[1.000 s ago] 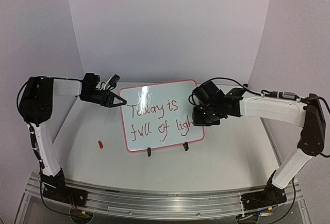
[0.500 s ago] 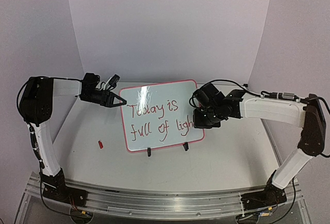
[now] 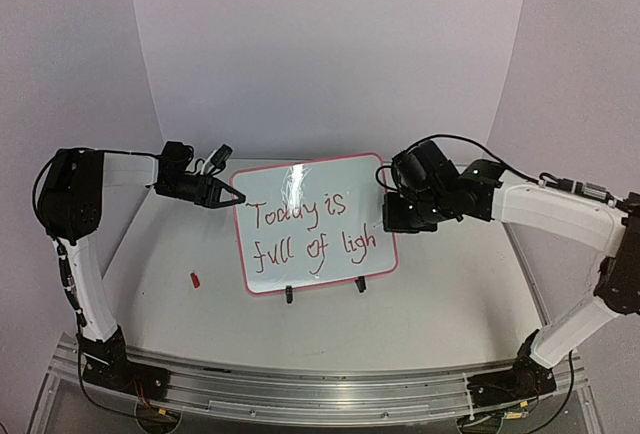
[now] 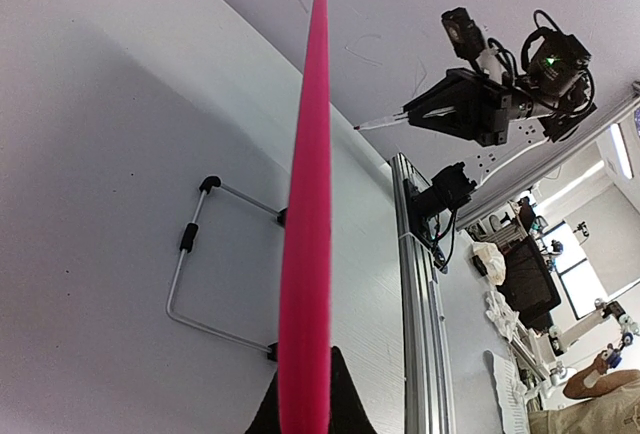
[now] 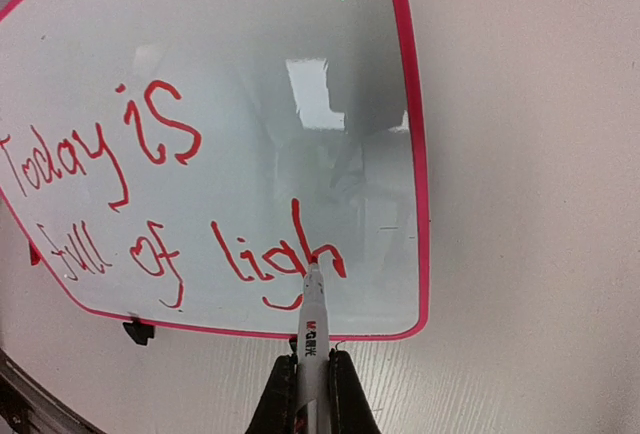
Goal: Write a sentence on the whiteboard
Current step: Write on the whiteboard with the whiteboard.
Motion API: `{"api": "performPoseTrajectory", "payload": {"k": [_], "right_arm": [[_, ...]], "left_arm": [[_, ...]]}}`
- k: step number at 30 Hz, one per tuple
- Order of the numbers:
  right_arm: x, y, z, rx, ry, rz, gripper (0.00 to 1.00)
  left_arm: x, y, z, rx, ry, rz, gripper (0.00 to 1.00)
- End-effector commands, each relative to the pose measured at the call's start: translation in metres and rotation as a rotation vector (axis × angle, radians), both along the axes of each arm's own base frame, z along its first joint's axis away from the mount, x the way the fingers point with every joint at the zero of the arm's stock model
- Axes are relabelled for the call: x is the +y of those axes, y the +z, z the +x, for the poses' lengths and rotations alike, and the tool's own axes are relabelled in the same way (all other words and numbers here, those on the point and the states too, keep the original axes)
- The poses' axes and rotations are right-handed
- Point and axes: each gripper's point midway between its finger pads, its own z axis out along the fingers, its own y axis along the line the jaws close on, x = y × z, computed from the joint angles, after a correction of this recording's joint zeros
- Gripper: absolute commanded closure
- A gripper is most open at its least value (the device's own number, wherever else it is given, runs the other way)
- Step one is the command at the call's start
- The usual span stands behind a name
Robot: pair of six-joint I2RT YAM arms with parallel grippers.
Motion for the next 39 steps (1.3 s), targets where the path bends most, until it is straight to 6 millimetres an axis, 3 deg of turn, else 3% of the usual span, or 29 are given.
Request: {"api": "performPoseTrajectory", "payload": {"k": [1, 5, 10, 21, 39], "right_arm": [[0.004, 0.052, -0.015, -0.07, 0.055, 0.095, 1.0], [-0.004, 0.054, -0.016, -0.092, 0.044, 0.079, 1.0], [-0.009, 0.039, -0.009, -0.088, 0.019, 0.01, 1.0], [0.009, 0.002, 0.006, -0.019, 0.029, -0.056, 1.0], [0.005, -0.007, 0.012, -0.017, 0.012, -0.094, 1.0]], "left_arm": [[-0.009, -0.032, 0.002, -0.038, 0.005, 0.104, 1.0], [-0.009, -0.034, 0.002, -0.035, 0.006, 0.108, 1.0], [-0.009, -0.034, 0.002, -0.034, 0.007, 0.109, 1.0], [-0.009, -0.035, 0.002, -0.032, 0.005, 0.11, 1.0], [-0.009, -0.035, 0.002, -0.033, 0.005, 0.112, 1.0]]}}
